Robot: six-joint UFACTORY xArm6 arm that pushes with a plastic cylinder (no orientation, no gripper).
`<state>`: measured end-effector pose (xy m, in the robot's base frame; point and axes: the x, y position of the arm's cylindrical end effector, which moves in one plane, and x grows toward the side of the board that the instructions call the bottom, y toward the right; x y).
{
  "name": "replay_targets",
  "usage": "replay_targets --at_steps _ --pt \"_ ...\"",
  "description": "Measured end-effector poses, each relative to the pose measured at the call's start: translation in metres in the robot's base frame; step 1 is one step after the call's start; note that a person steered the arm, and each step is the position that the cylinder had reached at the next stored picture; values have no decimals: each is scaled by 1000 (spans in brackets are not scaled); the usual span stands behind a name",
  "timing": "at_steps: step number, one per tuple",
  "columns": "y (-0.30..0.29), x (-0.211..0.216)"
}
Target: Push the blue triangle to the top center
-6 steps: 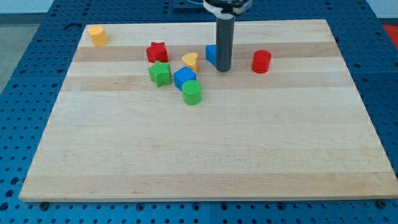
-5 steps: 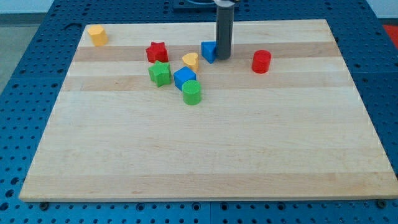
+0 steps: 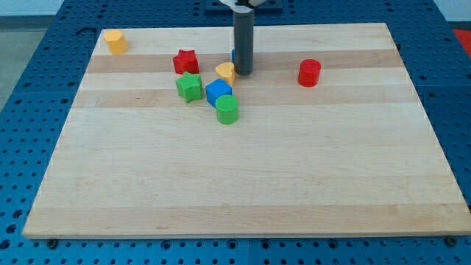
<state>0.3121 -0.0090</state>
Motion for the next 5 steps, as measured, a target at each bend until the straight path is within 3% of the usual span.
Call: replay_targets --at_steps 2,3,5 --pt "-3 -54" --pt "-6 -42" --pt "53 -35"
